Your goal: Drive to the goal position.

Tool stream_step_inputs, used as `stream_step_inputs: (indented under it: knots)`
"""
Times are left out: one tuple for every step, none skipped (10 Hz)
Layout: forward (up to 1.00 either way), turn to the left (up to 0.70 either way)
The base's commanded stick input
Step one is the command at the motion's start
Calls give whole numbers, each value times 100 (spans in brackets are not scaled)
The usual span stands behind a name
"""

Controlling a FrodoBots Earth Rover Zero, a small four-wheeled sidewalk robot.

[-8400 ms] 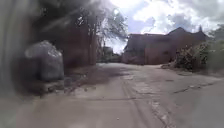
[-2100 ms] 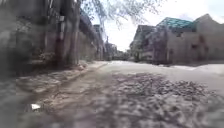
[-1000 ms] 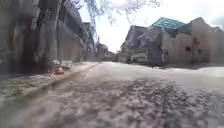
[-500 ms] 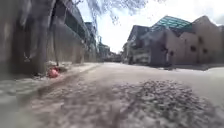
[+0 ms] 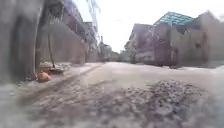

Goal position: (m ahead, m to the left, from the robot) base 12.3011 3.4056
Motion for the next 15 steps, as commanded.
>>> stream_step_inputs:
  knots:
    - [100, -7]
    - [100, -7]
    - [100, -4]
    - [100, -4]
    - [100, -4]
    - [100, -4]
    - [100, -4]
    - [100, -4]
    - [100, -4]
    - [100, -4]
    - [100, -4]
    - [100, -4]
    - [100, -4]
    - [100, -39]
    - [100, -13]
